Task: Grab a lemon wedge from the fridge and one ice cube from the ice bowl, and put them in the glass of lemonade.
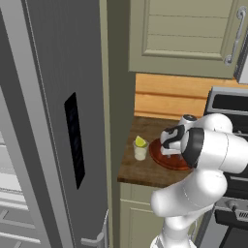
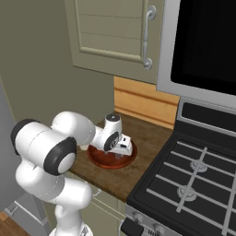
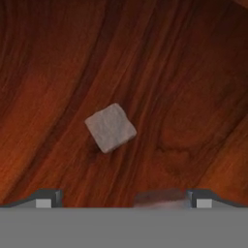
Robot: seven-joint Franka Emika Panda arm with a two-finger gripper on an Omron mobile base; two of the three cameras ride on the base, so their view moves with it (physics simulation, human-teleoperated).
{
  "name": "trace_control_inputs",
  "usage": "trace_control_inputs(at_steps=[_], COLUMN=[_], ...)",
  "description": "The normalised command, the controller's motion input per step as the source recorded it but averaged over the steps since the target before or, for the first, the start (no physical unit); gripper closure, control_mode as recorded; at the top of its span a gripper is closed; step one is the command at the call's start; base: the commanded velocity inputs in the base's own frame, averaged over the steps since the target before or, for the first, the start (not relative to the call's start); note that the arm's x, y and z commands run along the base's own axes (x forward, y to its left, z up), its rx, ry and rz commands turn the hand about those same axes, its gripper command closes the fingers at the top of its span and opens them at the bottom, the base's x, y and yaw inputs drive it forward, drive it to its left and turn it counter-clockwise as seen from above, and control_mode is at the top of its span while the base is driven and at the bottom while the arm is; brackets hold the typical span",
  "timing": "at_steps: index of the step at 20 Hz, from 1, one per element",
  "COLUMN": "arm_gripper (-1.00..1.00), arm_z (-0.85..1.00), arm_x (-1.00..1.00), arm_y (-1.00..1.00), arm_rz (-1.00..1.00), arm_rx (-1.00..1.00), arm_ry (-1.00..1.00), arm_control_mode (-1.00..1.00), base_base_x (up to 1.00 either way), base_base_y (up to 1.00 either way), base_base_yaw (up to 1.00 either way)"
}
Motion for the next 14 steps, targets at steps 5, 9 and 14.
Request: trace_control_inputs(at_steps=[5,9,14], arm_gripper=[-1.0,-1.0,-1.0], arm_z=[-0.03,-0.02,0.0], arm_x=[-0.01,0.0,0.0], arm_y=[0.0,0.0,0.0], arm_rz=[0.0,0.0,0.0], arm_rx=[0.0,0.0,0.0], arm_ry=[0.0,0.0,0.0], arm_control_mode=[-1.0,-1.0,-1.0], base_base_x=[0.0,0.0,0.0], base_base_y=[0.0,0.0,0.0], base_base_yaw=[0.0,0.0,0.0])
